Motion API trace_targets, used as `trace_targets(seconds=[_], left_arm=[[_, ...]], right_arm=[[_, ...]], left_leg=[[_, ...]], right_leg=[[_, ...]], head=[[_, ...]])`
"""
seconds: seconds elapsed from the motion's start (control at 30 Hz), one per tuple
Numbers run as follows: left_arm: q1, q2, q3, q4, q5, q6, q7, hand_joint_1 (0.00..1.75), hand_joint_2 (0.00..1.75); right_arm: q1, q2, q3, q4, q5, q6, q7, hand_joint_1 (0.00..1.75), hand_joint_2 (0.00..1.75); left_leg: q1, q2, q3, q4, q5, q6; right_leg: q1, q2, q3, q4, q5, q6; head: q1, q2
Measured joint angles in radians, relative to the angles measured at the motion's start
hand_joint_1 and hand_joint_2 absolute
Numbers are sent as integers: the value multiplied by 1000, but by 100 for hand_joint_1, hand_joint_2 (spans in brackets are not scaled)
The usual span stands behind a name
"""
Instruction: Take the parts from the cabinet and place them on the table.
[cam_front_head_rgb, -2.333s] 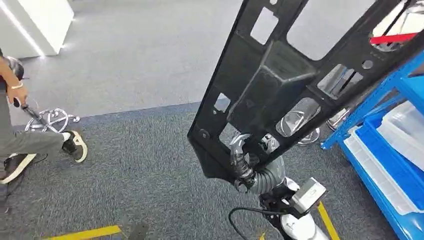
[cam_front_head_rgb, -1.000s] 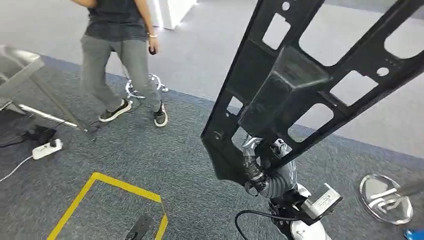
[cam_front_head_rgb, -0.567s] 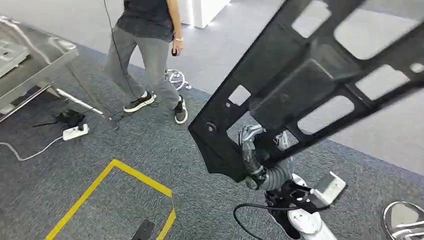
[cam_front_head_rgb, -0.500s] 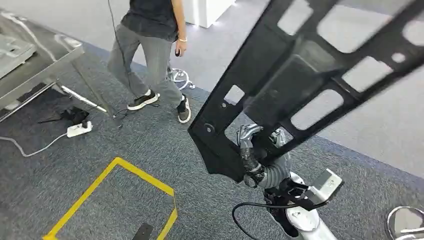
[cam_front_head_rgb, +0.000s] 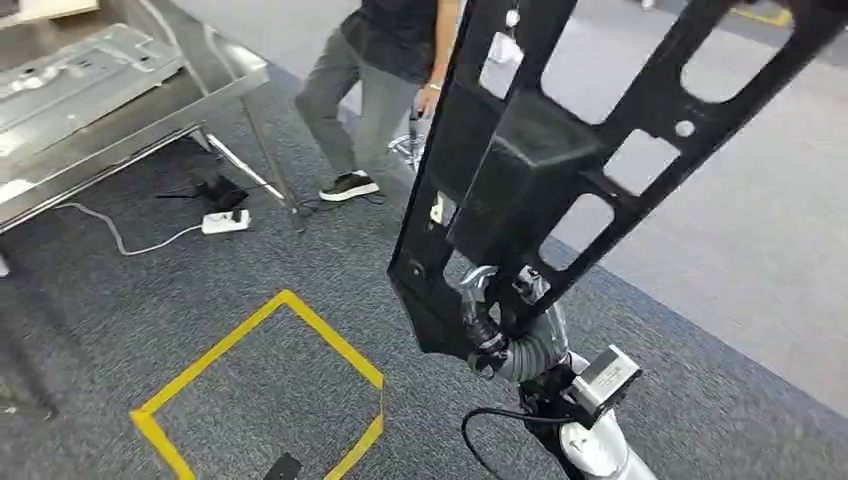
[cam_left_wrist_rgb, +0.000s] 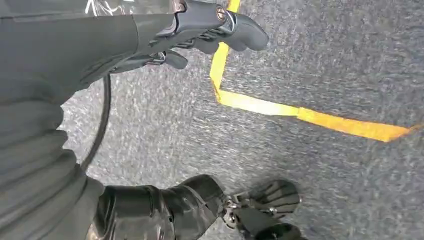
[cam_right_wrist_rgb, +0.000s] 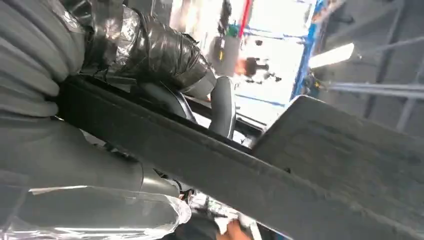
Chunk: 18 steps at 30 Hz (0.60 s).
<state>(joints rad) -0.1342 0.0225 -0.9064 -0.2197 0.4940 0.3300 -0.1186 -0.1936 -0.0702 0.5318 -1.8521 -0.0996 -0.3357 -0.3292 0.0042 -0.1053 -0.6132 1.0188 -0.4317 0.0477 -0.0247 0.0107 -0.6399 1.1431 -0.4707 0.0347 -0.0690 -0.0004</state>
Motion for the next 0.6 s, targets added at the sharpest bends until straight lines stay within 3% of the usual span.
trace_targets(seconds=[0.03,0.07,0.1,0.13,0.17,0.2,0.23,0.27,0.3,0.37,0.4,0.43,0.47,0.5,0.53,0.57,0.6], left_arm=[[-8,0,-5,0,-11,10,13,0,175],[-19,1,-10,0,-22,24,22,0,175],[-29,0,-14,0,-30,34,29,0,175],[-35,0,-19,0,-36,42,32,0,175],[-39,-2,-28,0,-41,45,35,0,175],[-44,-3,-32,0,-45,45,42,0,175],[-47,-8,-32,-2,-46,42,55,0,175],[-56,-11,-32,-2,-48,39,80,0,175],[-67,-15,-34,-2,-55,37,98,0,175],[-81,-22,-50,-2,-69,27,133,0,175],[-84,-25,-56,-3,-74,26,143,0,175],[-84,-26,-59,-3,-73,23,147,0,175],[-83,-26,-60,-3,-69,23,151,0,175],[-83,-26,-61,-3,-63,23,154,0,175],[-84,-26,-62,-4,-61,23,154,0,175],[-89,-26,-62,-4,-53,22,152,0,175],[-91,-26,-62,-4,-43,19,145,0,175]], right_arm=[[1,-3,0,-9,5,-2,5,175,175],[3,-5,0,-13,8,-4,14,175,175],[9,-5,0,-22,12,-8,22,175,175],[16,-9,0,-27,16,-9,28,175,175],[18,-10,0,-30,21,-9,36,175,175],[18,-11,0,-32,24,-9,39,175,175],[18,-11,0,-37,33,-10,42,175,175],[19,-11,0,-43,43,-13,44,175,175],[19,-11,0,-45,52,-16,47,175,175],[22,-13,0,-46,61,-21,55,175,175],[24,-14,0,-47,61,-23,55,175,175],[24,-14,0,-47,61,-24,56,175,175],[24,-15,0,-48,61,-24,55,175,175],[24,-15,0,-48,59,-24,53,175,175],[24,-15,0,-52,54,-24,50,175,175],[24,-15,0,-53,48,-22,45,175,175],[23,-15,0,-53,40,-16,42,175,175]], left_leg=[[3,-13,-4,9,-6,-7],[-2,-24,-14,20,-11,-15],[1,-34,-20,21,-8,-20],[7,-44,-25,21,-6,-25],[11,-58,-25,13,-3,-35],[10,-65,-32,14,-4,-41],[8,-12,-32,29,-12,-41],[1,50,-50,69,-35,-45],[4,81,-87,140,-71,-49],[8,97,-164,288,-129,-52],[8,99,-180,315,-128,-53],[8,99,-170,296,-107,-52],[8,101,-142,241,-73,-50],[7,111,-94,154,-31,-45],[3,140,-46,72,2,-38],[-13,196,-23,24,-15,-29],[-16,180,-23,19,-10,-20]], right_leg=[[-7,44,24,-74,28,1],[-9,91,31,-88,12,1],[-11,86,35,-88,10,-3],[-4,76,35,-91,11,-6],[0,68,36,-90,9,-15],[-7,55,42,-99,14,-24],[-7,41,47,-104,15,-30],[-4,30,50,-106,15,-34],[1,12,52,-106,12,-41],[8,-23,53,-106,8,-46],[9,-38,54,-105,6,-48],[10,-50,56,-105,5,-48],[12,-61,57,-105,3,-47],[13,-72,62,-105,0,-45],[14,-83,68,-105,-4,-43],[20,-93,72,-105,-9,-37],[23,-104,72,-103,-12,-32]], head=[[1,0],[2,0],[-1,0],[2,0],[2,0],[1,0],[0,0],[-11,0],[-10,0],[-11,0],[-10,0],[-11,0],[-10,0],[-11,0],[-11,0],[-10,0],[-10,0]])
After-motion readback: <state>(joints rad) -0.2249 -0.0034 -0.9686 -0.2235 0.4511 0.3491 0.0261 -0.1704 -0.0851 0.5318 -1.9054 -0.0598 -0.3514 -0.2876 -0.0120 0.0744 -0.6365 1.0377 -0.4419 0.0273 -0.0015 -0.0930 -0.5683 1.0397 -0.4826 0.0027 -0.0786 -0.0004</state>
